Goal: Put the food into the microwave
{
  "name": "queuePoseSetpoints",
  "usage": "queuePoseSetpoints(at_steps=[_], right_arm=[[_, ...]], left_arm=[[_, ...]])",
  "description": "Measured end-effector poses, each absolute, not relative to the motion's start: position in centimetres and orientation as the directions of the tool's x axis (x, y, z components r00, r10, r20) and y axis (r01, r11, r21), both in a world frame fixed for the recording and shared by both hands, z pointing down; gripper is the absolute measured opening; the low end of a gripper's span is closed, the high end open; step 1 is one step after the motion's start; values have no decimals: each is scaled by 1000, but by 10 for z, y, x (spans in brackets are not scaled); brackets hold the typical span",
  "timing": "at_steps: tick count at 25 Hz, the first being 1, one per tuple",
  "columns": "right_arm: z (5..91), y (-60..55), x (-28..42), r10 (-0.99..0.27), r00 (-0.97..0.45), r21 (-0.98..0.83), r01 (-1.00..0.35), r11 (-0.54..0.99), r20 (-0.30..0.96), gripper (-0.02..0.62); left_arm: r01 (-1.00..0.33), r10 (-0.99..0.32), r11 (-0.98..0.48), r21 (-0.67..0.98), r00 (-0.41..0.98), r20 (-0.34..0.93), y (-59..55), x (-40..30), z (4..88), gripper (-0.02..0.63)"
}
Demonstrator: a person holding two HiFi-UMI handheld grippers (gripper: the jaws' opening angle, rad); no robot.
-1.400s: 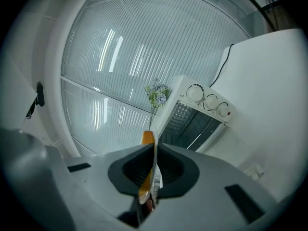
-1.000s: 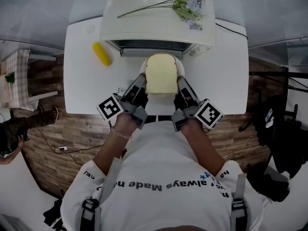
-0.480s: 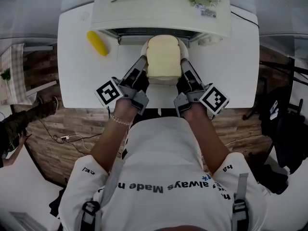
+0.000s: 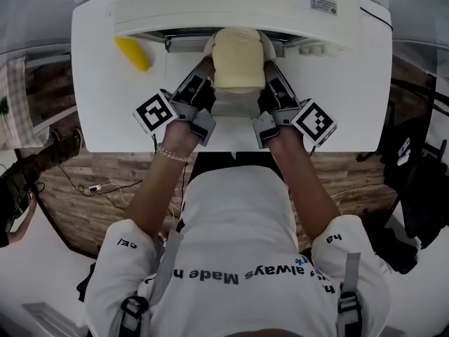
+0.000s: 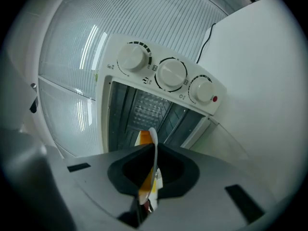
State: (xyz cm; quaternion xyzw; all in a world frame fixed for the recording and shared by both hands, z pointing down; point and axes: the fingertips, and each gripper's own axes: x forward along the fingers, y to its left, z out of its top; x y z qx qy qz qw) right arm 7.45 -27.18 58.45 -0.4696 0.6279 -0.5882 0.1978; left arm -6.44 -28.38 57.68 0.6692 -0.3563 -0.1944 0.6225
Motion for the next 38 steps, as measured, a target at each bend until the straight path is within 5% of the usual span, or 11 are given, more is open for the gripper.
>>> queuePoseSetpoints(at_steps=[17,19,22,30,38], right_arm=[[622,-295,79,-825,-458,-920,-351,-173,329,27],[623,-297,80,-827,-452,-921,-342,-185,334,26],[626,-301,84,-830,-441,-921,-332,-201,340,26],[625,-310,82,-836,-445,-930,-313,-190,321,26],[623,-310,80,-838,-447,-933,-310,-184,314,26]], left_arm=[[-233,-736,19,972,654,171,-311,-62,606,20],[-236,-750,-1,972,643,155,-310,-63,601,139],[-205,-757,-2,979,640,132,-298,-61,595,180],[-157,-722,14,988,682,118,-240,-30,597,179],[-129,-723,38,991,681,117,-257,-14,608,84]])
